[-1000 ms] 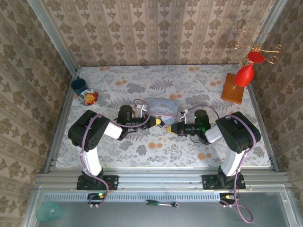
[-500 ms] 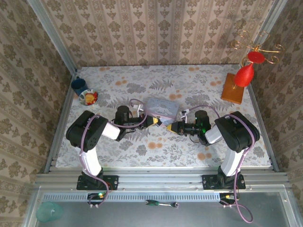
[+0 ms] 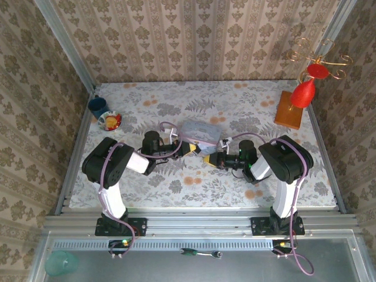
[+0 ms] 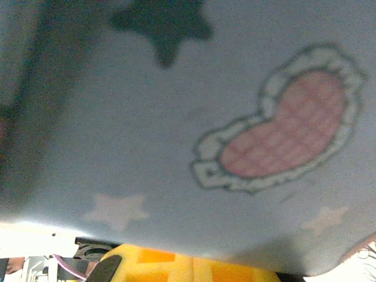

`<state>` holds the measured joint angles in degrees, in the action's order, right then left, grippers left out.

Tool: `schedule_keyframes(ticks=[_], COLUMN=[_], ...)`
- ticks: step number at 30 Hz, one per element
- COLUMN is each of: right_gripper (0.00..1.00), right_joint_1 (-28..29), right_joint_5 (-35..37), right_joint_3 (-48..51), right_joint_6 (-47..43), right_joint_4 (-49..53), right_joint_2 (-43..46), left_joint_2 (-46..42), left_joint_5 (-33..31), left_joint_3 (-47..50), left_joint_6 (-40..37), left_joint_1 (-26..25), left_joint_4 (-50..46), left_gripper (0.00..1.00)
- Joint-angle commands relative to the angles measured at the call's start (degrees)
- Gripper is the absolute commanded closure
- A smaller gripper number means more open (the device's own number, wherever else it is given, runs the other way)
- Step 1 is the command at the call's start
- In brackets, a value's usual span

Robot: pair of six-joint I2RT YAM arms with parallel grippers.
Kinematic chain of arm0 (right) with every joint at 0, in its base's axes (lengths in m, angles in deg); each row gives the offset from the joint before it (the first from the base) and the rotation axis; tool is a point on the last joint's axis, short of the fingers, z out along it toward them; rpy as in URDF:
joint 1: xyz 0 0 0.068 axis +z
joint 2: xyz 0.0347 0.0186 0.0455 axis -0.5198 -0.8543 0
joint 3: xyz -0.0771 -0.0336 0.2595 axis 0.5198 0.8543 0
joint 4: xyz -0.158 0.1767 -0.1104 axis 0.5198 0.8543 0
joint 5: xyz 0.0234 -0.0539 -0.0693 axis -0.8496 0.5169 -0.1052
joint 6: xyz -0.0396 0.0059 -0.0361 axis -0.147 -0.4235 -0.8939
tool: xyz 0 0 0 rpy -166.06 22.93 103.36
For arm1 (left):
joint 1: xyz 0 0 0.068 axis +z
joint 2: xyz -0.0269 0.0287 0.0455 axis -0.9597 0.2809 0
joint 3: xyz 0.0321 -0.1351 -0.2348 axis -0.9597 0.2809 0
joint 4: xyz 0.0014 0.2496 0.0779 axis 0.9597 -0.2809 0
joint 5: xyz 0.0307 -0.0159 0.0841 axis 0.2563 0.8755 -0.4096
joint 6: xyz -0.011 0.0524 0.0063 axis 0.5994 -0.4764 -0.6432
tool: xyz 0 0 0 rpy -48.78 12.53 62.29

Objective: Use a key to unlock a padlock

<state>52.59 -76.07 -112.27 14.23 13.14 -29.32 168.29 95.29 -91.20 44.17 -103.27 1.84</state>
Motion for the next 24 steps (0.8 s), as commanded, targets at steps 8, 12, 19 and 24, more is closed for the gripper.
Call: schedule_keyframes(ticks=[8, 12, 19, 24], right_gripper=[1.00, 1.00, 1.00, 1.00], right_joint_1=[0.3, 0.3, 0.3, 0.3], right_joint_5=[1.3, 1.4, 0.8, 0.7], right_joint_3=[0.4, 0.3, 0.3, 0.8], right_joint_6=[1.4, 1.8, 2.2, 2.2], right_joint_4=[-3.3, -3.4, -3.4, -3.6], right_joint_2=[1.3, 1.8, 2.7, 2.7], left_joint_2=[0.3, 0.2, 1.5, 2.8], left_joint_5=[1.4, 1.5, 1.6, 1.2], left_joint_3=[1.2, 1.3, 1.7, 1.8], left_joint_6=[-0.3, -0.4, -0.5, 0.9], left_joint_1=[-0.5, -0.5, -0.6, -0.7], left_joint_4=[4.5, 4.4, 5.8, 8.3], left_gripper=[1.00, 1.00, 1.00, 1.00])
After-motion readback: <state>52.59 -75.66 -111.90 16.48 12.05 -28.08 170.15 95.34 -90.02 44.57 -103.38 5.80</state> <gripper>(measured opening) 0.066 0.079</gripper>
